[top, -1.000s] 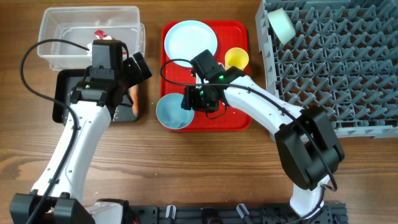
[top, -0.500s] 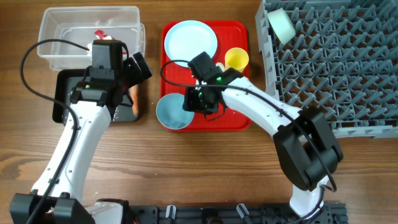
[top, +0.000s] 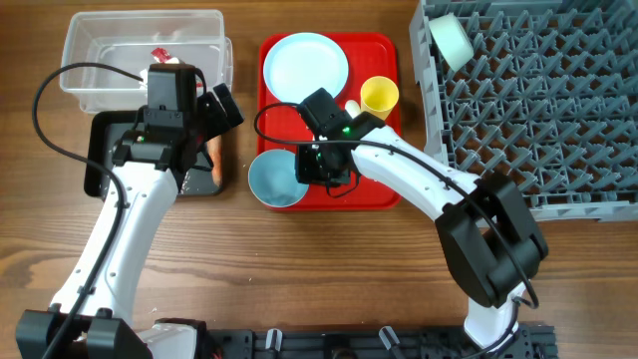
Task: Sort waste into correct bins and load items into the dishwasher rack
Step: 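Return right gripper to the red tray and grasp the light-blue bowl, then carry the light-blue bowl into the grey rack and release it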
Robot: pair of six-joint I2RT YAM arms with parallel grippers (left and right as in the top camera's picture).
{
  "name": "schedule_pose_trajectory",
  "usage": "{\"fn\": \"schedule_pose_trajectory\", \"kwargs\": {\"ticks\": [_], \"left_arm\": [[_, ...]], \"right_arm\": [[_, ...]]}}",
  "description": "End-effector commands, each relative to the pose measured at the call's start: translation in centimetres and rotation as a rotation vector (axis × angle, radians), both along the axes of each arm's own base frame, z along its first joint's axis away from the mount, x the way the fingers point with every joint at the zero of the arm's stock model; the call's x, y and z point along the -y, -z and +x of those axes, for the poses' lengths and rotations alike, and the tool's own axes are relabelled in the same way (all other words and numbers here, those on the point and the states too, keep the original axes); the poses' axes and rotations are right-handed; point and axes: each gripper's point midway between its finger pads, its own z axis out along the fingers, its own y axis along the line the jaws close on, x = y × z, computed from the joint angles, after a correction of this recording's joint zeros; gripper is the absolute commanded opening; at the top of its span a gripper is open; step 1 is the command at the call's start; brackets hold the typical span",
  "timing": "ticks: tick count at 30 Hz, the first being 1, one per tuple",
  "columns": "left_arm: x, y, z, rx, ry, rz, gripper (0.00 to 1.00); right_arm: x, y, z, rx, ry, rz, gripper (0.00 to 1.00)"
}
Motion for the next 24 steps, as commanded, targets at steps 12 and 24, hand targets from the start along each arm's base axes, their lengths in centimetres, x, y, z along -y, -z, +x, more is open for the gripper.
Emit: {"fn": "schedule_pose_trajectory", "kwargs": {"ticks": [12,24], "left_arm": [[-0.3,0.1,0.1,0.001,-0.017,0.001,1.00],[-0.3,0.1,0.1,0.001,-0.017,0.001,1.00]], "right_arm": [[0.0,2.8,1.1,0.029,-0.019,-0.041,0.21],[-0.2,2.1,1.6,0.037,-0.026,-0.009,0.04]]}}
